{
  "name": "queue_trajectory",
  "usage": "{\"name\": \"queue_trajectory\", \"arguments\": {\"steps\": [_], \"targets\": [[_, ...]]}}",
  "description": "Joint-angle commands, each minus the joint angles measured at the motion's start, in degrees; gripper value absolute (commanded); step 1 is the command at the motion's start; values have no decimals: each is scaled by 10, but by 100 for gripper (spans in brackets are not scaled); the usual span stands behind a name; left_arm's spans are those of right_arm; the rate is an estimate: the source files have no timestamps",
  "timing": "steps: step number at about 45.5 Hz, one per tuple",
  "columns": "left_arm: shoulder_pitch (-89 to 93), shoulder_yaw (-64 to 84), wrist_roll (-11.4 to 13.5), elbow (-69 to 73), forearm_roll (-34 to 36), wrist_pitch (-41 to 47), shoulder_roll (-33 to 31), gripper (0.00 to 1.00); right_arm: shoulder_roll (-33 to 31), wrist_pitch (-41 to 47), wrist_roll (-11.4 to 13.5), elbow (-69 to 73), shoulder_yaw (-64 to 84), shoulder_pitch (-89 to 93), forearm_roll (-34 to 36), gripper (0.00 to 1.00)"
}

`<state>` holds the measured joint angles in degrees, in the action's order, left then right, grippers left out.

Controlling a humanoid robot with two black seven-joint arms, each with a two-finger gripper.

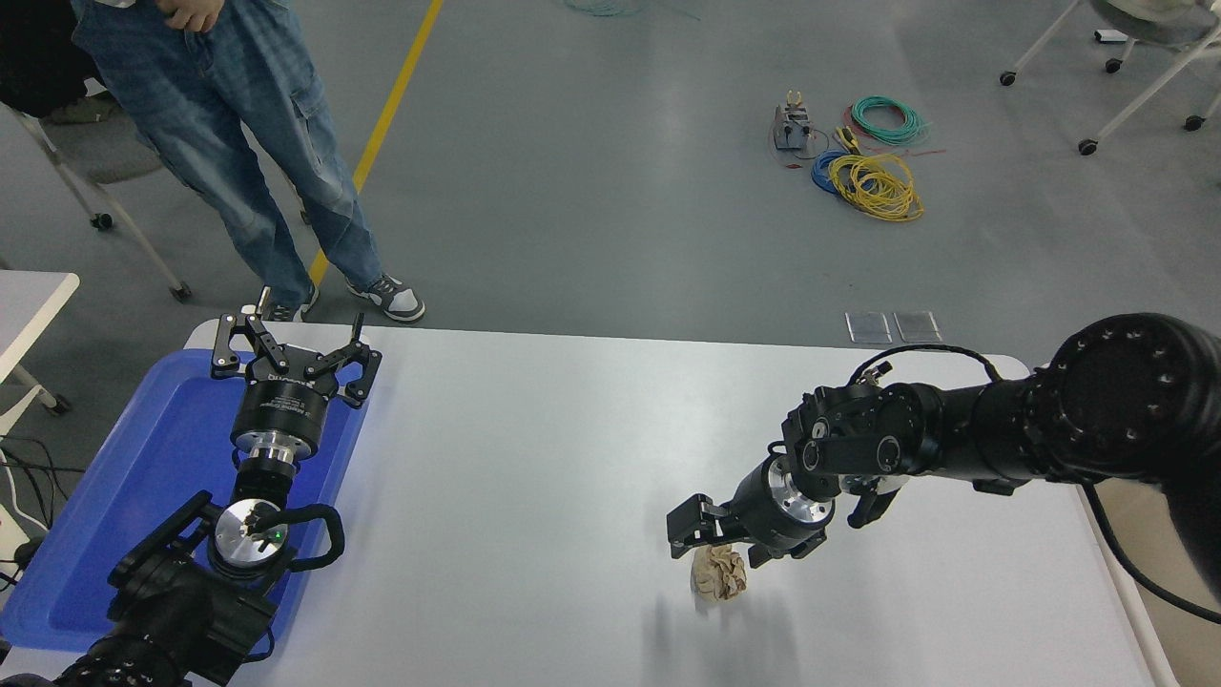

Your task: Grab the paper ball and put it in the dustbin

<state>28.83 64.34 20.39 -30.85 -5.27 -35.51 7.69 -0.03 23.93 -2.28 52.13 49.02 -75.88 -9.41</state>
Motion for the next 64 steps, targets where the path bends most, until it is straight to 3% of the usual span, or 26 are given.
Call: {"name": "queue_trajectory", "arguments": {"steps": [1, 12, 21, 34, 41, 49, 59, 64], "targets": [[0, 0, 0, 0, 0, 0, 0, 100, 0, -26, 0, -24, -8, 33, -7, 100], [0, 0, 0, 0, 0, 0, 0, 100, 0, -69, -2, -36, -4, 55, -35, 100], [0, 0, 0, -1, 0, 0, 0, 100, 0, -70, -5, -34, -2, 55, -48, 94], [0, 0, 0, 0, 0, 0, 0, 100, 0, -69, -6, -32, -2, 57, -62, 94], [0, 0, 0, 0, 0, 0, 0, 100, 0, -65, -11, -26, -2, 56, -79, 86], [0, 0, 0, -1, 0, 0, 0, 100, 0, -63, -25, -19, 1, 56, -99, 61], [0, 0, 0, 0, 0, 0, 0, 100, 0, -63, -55, -16, 2, 52, -132, 20], [0, 0, 0, 0, 0, 0, 0, 100, 0, -63, -57, -16, 2, 48, -138, 10]]}}
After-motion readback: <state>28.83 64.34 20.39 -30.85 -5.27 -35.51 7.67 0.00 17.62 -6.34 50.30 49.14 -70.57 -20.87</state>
